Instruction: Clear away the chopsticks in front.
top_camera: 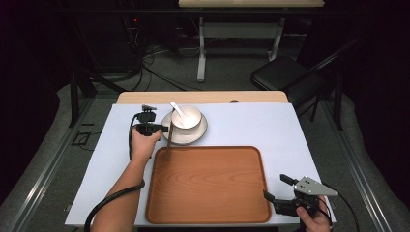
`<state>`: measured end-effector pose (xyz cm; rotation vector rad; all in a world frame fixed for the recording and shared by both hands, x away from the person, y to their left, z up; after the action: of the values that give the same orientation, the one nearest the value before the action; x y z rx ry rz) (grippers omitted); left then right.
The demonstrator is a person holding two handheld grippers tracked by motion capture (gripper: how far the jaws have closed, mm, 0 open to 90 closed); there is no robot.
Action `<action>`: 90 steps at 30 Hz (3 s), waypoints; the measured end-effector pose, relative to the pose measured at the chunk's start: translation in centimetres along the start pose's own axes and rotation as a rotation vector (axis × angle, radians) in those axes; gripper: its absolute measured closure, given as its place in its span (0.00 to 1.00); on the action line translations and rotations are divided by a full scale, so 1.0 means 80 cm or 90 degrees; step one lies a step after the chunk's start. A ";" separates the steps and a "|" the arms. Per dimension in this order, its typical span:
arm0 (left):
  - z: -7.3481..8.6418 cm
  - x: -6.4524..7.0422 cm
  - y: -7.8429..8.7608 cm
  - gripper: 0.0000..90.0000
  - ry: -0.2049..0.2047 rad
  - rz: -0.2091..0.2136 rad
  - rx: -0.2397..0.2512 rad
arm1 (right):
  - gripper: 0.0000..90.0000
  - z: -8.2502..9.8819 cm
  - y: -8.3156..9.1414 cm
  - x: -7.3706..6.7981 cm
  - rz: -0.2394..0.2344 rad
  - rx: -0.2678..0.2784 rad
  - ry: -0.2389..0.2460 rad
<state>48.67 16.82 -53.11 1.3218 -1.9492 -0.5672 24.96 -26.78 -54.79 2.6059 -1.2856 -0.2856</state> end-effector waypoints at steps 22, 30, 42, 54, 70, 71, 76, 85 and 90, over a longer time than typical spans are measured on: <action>-0.004 0.004 -0.014 0.88 0.058 0.001 -0.046 | 0.17 0.000 0.002 0.001 0.001 0.008 0.004; -0.005 0.002 -0.016 0.89 0.080 0.003 -0.070 | 0.17 0.000 0.002 0.001 0.001 0.008 0.004; -0.008 -0.003 -0.021 0.89 0.143 0.005 -0.100 | 0.17 0.000 0.002 0.001 0.001 0.008 0.003; -0.009 -0.007 -0.023 0.94 0.177 -0.002 -0.115 | 0.17 0.000 0.002 0.001 0.002 0.010 0.002; -0.003 -0.011 0.020 0.94 0.180 0.002 -0.078 | 0.17 0.000 0.002 0.001 0.000 0.008 0.003; -0.001 -0.011 0.025 0.94 0.181 0.003 -0.074 | 0.17 0.000 0.002 0.001 0.000 0.009 0.003; 0.002 -0.011 0.051 0.94 0.171 -0.002 -0.066 | 0.17 -0.001 0.001 0.001 0.000 0.010 0.003; 0.016 -0.005 0.107 0.94 0.160 0.026 -0.047 | 0.17 -0.001 0.001 0.000 0.002 0.010 0.003; 0.033 -0.006 0.124 0.94 0.161 0.039 -0.045 | 0.17 -0.001 0.001 0.000 0.003 0.010 0.003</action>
<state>40.71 20.97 -48.11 1.2213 -1.7413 -0.4137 24.90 -26.82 -54.68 2.6153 -1.2973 -0.2685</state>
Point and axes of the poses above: each handheld gripper's, and its own axes: y roughly backward along the jaws, z roughly out of its underside, x roughly to its right, the point moved 3 cm from there along -y, roughly forward along the jaws, and after that the axes turned 8 degrees about x, right-handed, at the moved point
